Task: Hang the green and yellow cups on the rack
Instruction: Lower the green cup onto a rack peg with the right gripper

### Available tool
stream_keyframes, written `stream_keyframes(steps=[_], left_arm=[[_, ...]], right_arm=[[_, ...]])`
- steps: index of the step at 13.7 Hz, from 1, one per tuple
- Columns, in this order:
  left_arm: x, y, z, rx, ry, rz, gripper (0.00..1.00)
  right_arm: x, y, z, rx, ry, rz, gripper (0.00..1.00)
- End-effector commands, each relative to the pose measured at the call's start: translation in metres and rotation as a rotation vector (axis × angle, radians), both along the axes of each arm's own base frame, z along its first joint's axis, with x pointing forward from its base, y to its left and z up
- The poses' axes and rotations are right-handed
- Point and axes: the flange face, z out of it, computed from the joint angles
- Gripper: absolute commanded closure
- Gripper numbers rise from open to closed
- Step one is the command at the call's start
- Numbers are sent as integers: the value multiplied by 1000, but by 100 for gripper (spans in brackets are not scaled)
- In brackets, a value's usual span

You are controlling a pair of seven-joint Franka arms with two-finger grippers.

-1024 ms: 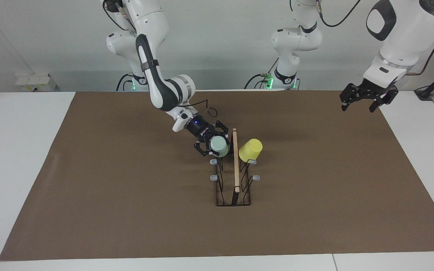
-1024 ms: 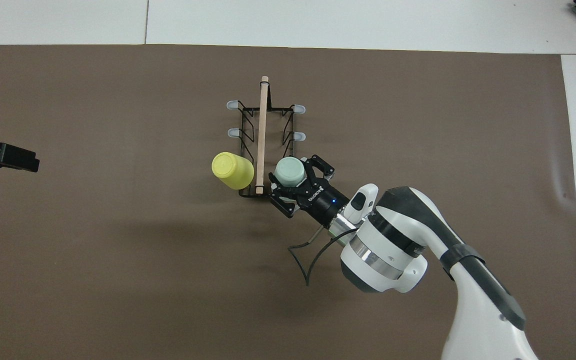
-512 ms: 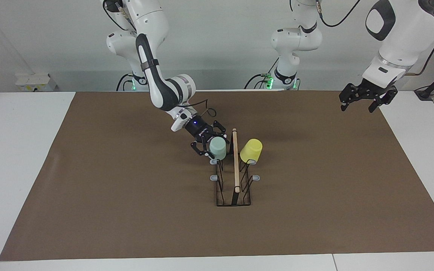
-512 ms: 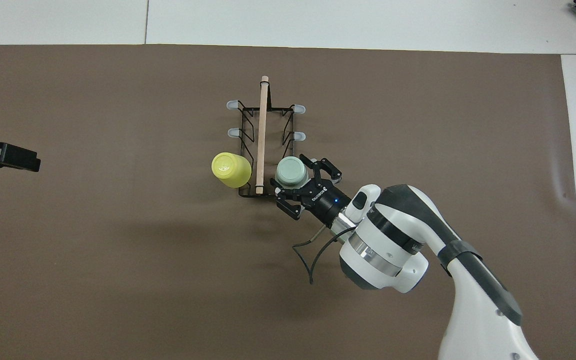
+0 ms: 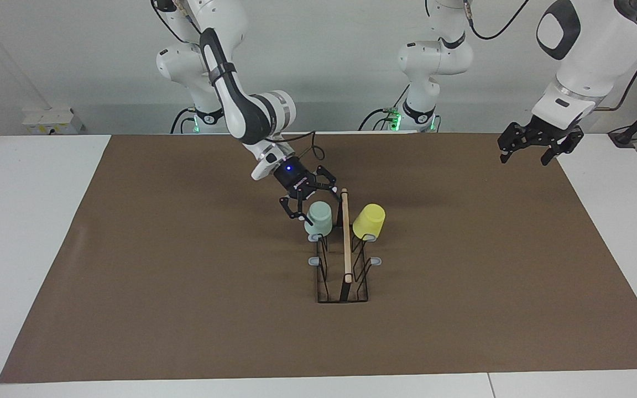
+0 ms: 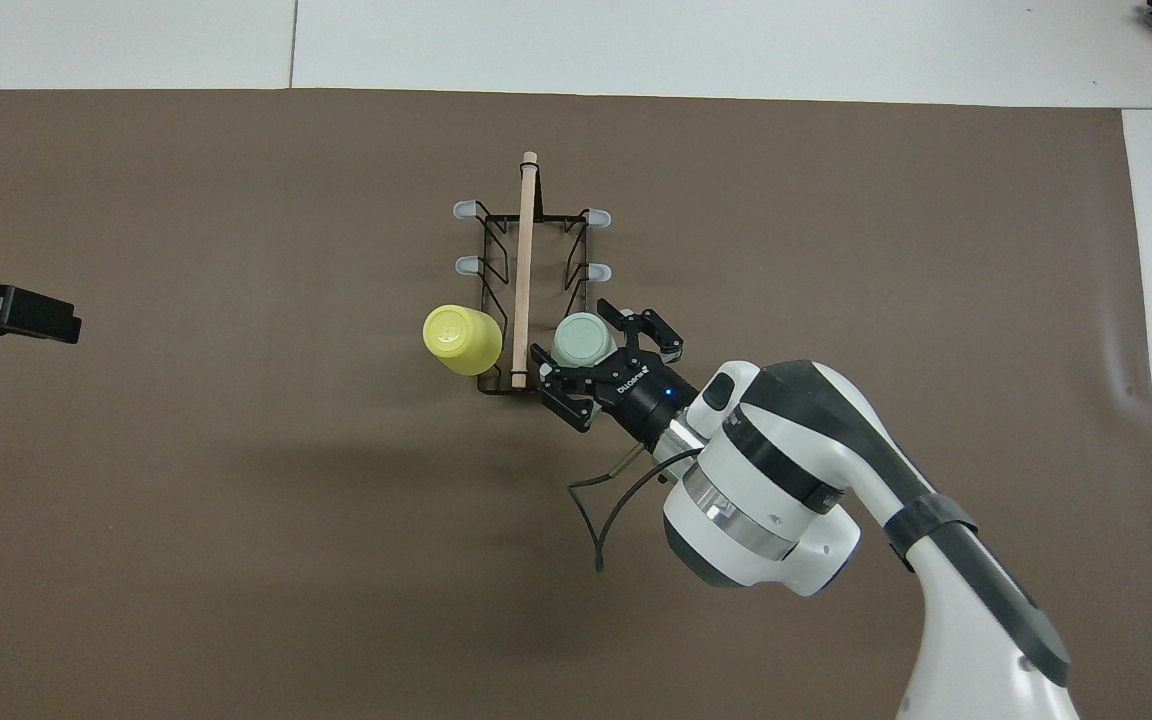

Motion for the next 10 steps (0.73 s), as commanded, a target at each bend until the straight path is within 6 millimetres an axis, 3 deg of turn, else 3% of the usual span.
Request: stream_keyframes(steps=[1, 4, 10], left_arm=[[-4, 1, 2, -16, 4, -5, 0], [-4, 1, 2, -16, 4, -5, 0], [-4, 1, 2, -16, 4, -5, 0]], right_arm=[[-7, -3, 33, 31, 29, -92, 0], [3, -24, 62, -116, -34, -62, 0], [37, -58, 76, -382, -224, 64, 0]])
